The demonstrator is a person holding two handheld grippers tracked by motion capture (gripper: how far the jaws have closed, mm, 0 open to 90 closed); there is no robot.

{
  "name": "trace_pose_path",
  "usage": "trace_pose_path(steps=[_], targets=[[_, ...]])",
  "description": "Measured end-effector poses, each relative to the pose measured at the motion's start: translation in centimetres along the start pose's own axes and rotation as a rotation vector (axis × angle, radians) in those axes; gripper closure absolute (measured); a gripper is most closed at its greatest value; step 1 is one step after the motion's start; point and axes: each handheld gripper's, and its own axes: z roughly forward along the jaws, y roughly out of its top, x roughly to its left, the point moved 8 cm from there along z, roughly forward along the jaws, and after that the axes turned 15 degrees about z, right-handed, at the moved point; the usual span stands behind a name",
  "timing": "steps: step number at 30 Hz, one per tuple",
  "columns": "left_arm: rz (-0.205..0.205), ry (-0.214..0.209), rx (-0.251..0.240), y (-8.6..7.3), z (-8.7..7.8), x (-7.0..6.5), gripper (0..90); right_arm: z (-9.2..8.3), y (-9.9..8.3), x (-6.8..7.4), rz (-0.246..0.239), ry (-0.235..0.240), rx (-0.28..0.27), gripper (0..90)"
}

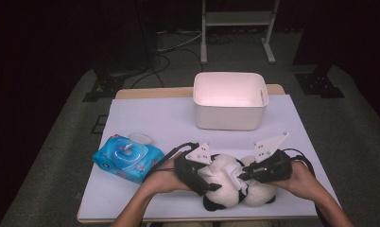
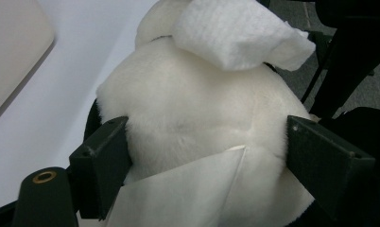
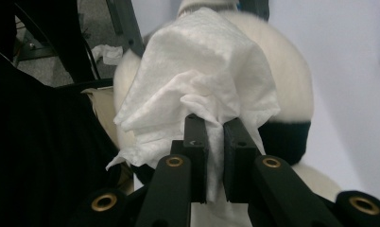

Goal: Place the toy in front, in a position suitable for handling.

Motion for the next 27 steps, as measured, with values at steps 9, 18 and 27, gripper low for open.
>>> trace_pose_path(steps=[9,18,27], targets=[[0.031,0.008,0.009,0.1,0.0,-0.4,17.2,1.1,3.4,1.1,-0.06,0.031,-0.018,81.2],[0.031,0.026,0.008,0.0,0.0,-0.3,17.3,0.6,2.9,-0.2,-0.016,0.05,-0.044,81.1],[0.048,0.025,0.012,0.2,0.0,-0.5,17.4,-0.5,1.0,-2.1,0.053,0.023,-0.021,80.6]])
